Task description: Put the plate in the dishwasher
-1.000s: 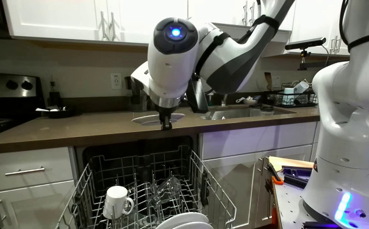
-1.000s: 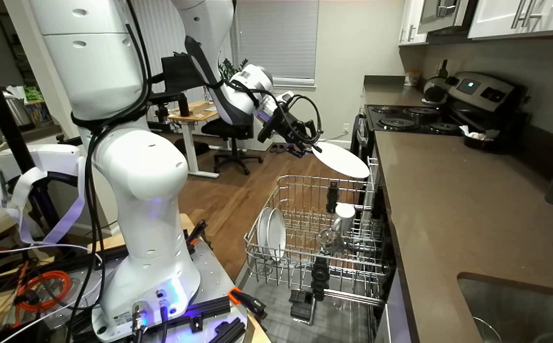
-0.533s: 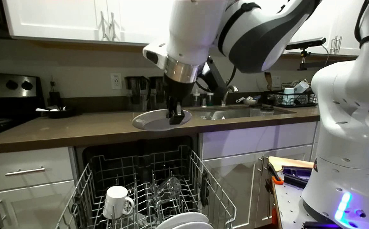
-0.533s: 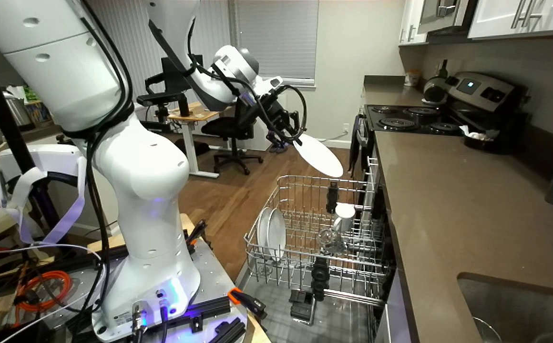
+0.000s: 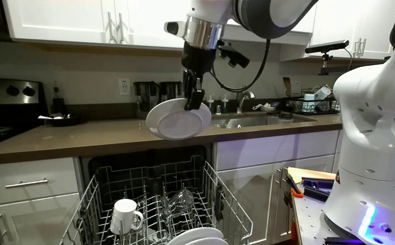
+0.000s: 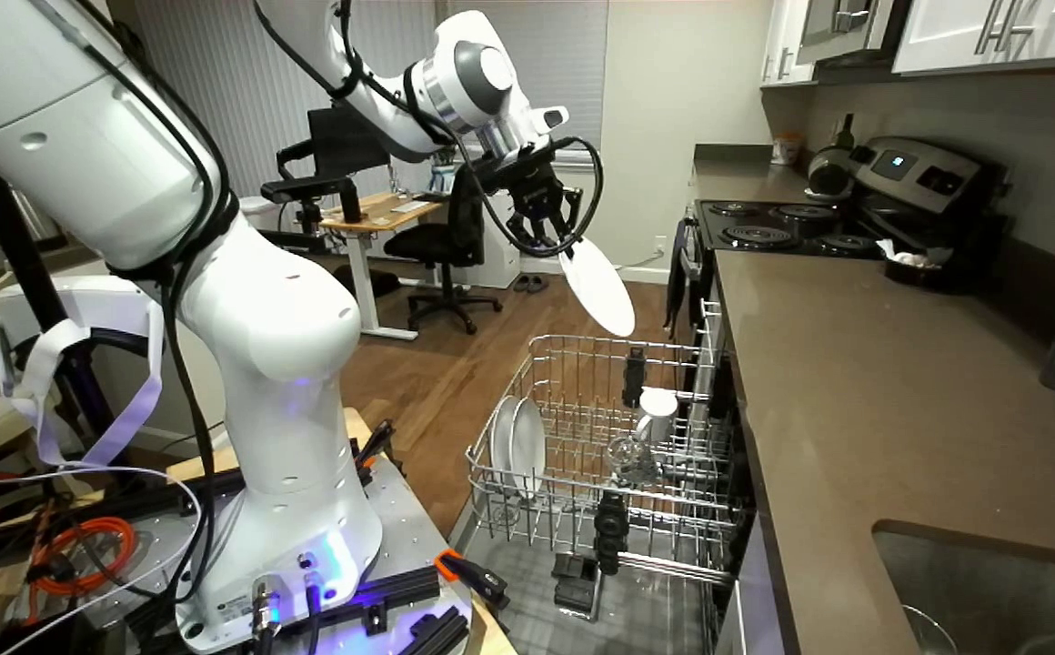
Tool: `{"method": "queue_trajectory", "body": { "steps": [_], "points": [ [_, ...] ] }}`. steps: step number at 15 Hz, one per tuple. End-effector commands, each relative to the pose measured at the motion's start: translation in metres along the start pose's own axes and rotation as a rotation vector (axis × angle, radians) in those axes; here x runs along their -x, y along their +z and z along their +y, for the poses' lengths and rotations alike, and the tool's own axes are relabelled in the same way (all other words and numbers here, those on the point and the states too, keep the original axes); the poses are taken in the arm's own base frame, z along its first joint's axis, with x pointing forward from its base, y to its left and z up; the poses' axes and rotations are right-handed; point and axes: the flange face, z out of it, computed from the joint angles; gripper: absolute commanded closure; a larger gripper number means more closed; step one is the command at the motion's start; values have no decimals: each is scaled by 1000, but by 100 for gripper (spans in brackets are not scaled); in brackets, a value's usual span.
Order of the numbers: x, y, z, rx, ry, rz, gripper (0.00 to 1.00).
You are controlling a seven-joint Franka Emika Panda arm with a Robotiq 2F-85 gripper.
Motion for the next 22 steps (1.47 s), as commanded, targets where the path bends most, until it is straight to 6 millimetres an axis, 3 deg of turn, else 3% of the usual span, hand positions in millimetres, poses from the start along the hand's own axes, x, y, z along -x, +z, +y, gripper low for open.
{"method": "queue_trajectory", "body": {
  "steps": [1,6,15,22],
  "points": [
    [1,-12,21,-97,-4,23,92],
    [-4,8,27,-211,-9,3,92],
    [-19,55,26,-399,-60,-77,92],
    [-23,80,22,-514,-59,-128,92]
  ]
}}
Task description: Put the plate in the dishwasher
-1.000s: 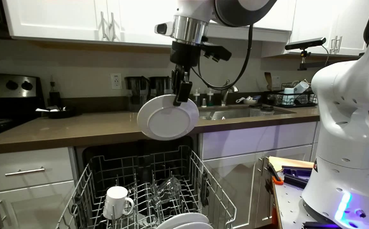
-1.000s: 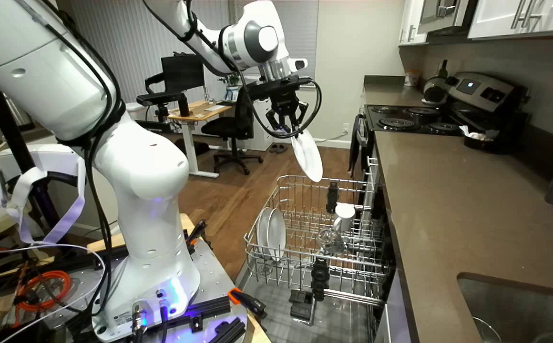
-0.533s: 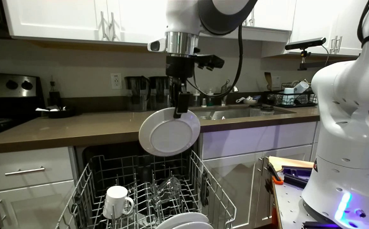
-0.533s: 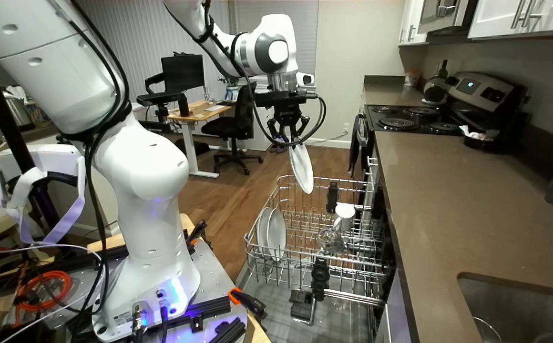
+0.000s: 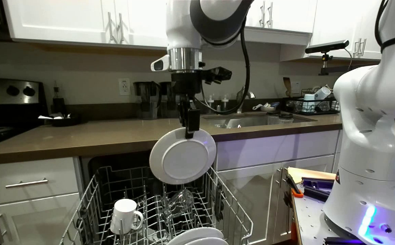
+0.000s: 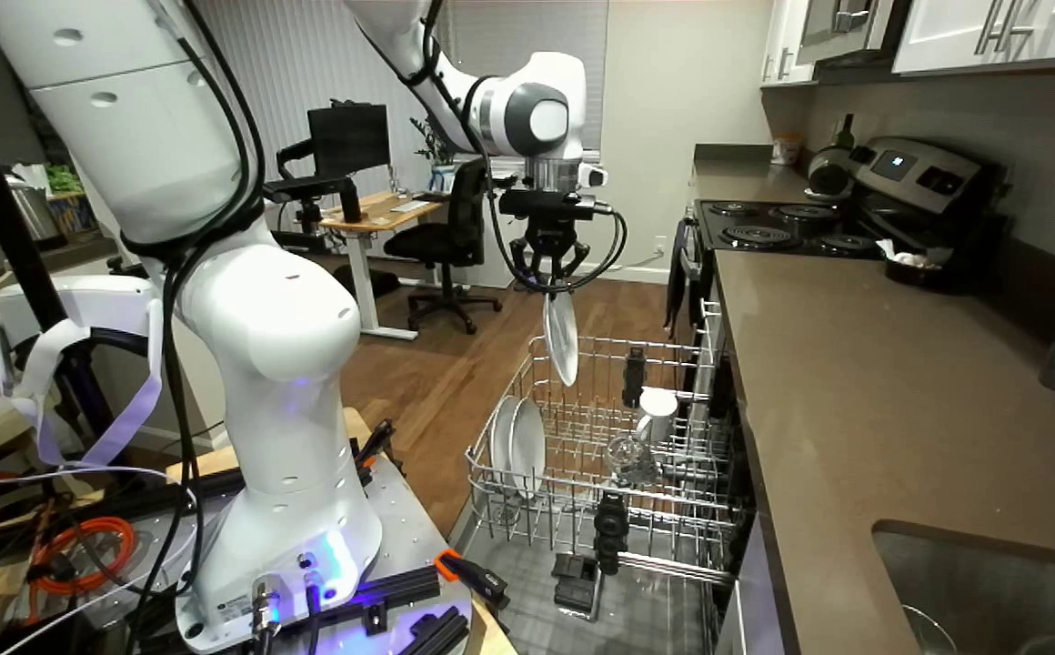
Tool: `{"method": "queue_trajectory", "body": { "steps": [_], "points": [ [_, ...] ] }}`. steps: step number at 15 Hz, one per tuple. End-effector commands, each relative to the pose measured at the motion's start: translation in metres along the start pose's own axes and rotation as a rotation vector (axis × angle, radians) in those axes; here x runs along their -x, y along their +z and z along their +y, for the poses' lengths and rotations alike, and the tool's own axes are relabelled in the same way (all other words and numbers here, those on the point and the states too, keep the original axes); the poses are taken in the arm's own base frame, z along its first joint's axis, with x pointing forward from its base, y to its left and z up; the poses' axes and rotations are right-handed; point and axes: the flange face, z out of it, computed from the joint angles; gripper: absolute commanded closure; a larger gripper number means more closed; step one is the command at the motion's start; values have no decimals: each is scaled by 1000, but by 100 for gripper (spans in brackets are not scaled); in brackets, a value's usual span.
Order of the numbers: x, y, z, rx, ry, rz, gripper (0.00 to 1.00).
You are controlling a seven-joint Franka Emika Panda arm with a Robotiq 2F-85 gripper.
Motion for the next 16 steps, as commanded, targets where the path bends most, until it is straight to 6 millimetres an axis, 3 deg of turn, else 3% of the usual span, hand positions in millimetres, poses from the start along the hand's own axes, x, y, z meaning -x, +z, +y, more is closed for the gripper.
{"method": "queue_trajectory", "body": {
  "steps": [1,10,16],
  "points": [
    [-4,4,10,-70,-5,-11,92],
    [-2,46,18,-160,15,-56,92],
    [0,73,12,-227,32,-86,92]
  ]
}}
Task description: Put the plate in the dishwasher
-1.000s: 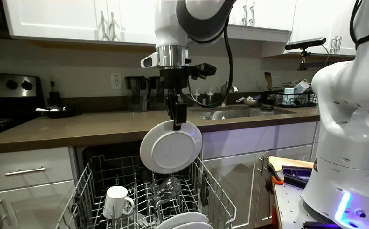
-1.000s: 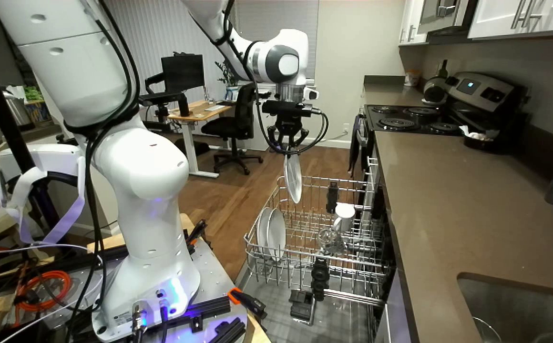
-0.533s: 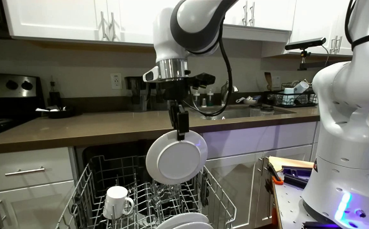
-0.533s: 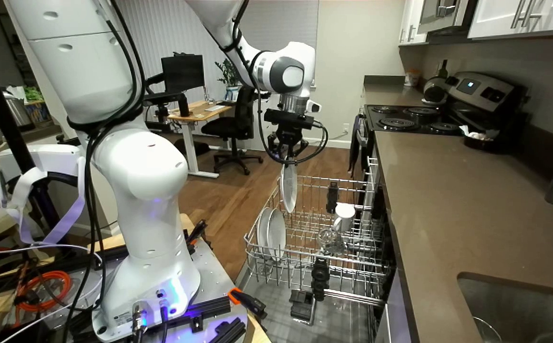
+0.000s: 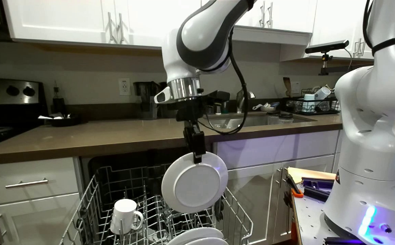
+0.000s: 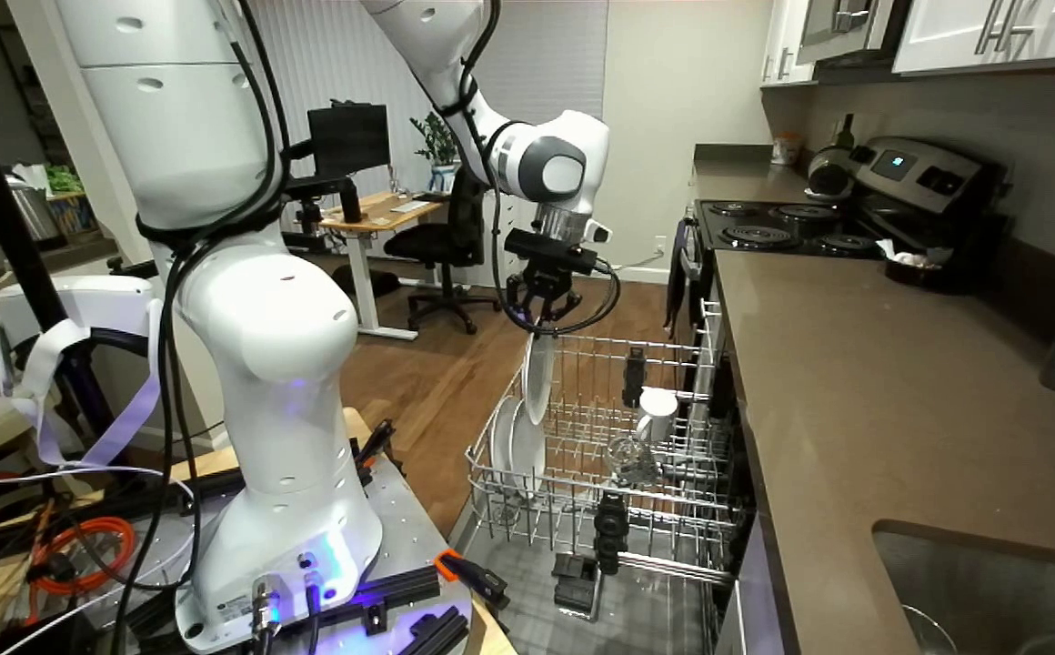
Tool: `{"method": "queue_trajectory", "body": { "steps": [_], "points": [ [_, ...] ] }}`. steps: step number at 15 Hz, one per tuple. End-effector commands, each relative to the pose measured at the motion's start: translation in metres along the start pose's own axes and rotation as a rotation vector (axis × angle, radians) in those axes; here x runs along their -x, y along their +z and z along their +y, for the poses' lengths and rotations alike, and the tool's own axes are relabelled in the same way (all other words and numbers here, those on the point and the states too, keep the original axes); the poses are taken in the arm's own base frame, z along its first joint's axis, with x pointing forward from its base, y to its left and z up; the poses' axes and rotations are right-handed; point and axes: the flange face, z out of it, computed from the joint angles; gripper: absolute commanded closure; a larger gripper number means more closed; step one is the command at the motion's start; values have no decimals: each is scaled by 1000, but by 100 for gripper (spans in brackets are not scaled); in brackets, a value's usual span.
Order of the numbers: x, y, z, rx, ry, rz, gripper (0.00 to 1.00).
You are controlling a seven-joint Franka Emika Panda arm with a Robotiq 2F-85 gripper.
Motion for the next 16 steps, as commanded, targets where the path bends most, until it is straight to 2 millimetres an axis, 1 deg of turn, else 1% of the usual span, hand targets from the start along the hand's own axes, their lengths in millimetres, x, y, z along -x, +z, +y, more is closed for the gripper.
{"method": "queue_trajectory", "body": {
  "steps": [1,6,16],
  "points": [
    [-4,4,0,-47,-11,-2,92],
    [-6,18,-2,-58,-9,-23,92],
    [-12,48,10,-51,-17,-54,92]
  ]
}}
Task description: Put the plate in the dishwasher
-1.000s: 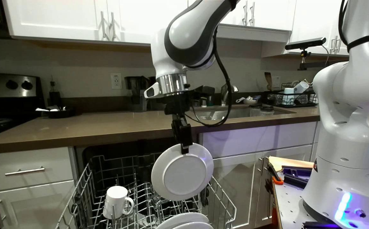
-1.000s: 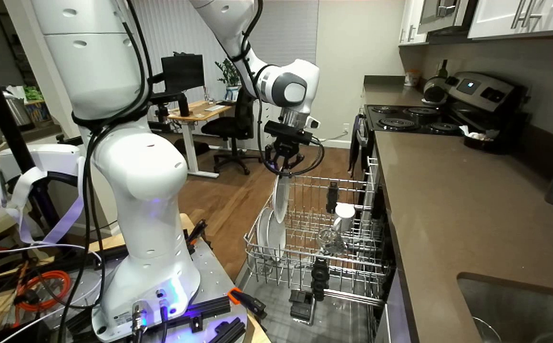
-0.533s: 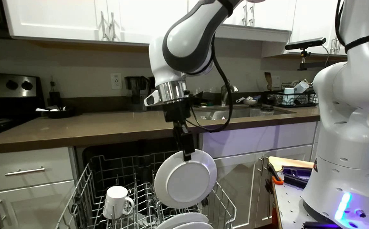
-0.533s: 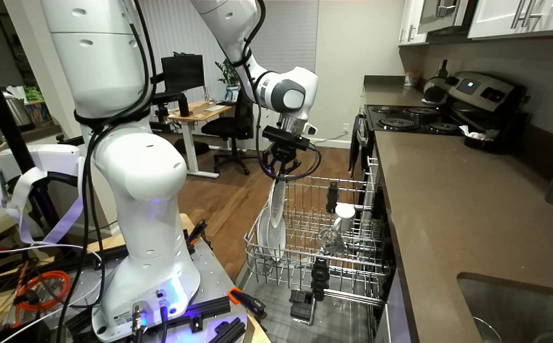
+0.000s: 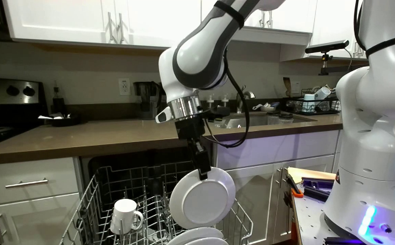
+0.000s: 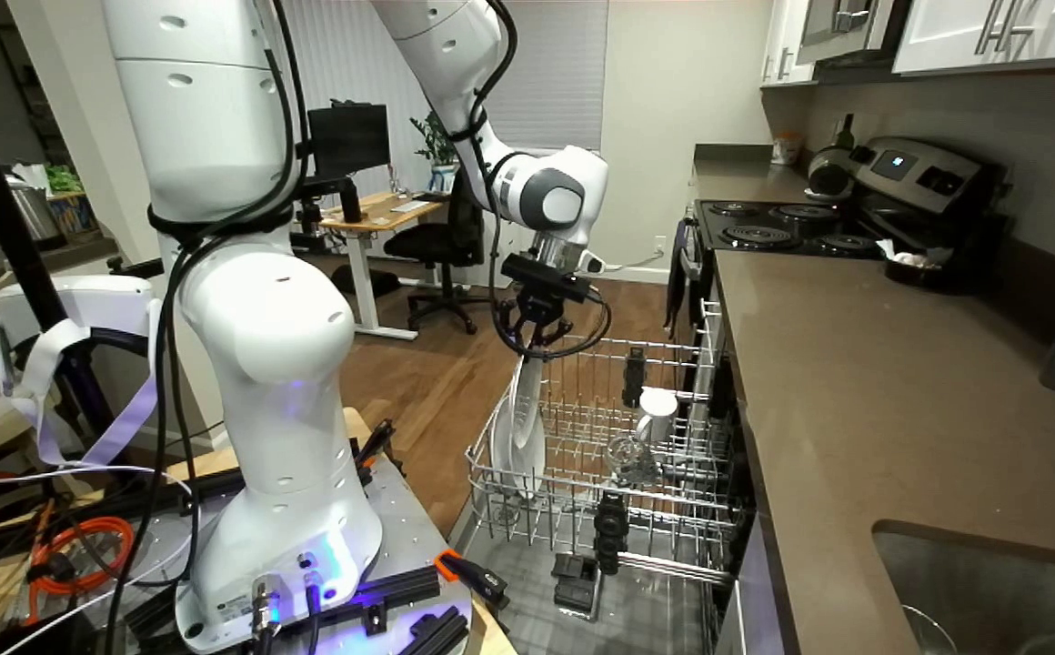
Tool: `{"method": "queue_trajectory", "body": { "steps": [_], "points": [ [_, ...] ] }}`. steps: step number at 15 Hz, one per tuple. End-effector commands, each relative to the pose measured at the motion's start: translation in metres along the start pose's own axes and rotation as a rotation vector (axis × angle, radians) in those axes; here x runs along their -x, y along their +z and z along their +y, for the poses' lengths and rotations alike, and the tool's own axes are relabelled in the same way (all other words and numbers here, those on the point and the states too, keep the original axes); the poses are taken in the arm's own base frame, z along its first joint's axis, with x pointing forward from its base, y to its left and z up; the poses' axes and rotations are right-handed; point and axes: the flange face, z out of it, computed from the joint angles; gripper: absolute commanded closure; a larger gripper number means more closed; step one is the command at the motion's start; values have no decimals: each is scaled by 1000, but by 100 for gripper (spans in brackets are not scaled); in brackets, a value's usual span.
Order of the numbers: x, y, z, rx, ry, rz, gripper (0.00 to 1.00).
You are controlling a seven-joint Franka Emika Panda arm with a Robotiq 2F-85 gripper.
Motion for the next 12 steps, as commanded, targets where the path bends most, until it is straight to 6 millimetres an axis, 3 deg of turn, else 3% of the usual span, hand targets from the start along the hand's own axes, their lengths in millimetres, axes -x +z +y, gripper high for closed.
{"method": "queue_trajectory", "body": {
  "steps": [1,12],
  "points": [
    [-9,2,9,7,-27,22,92],
    [-32,25,29,90,-90,22,92]
  ]
}}
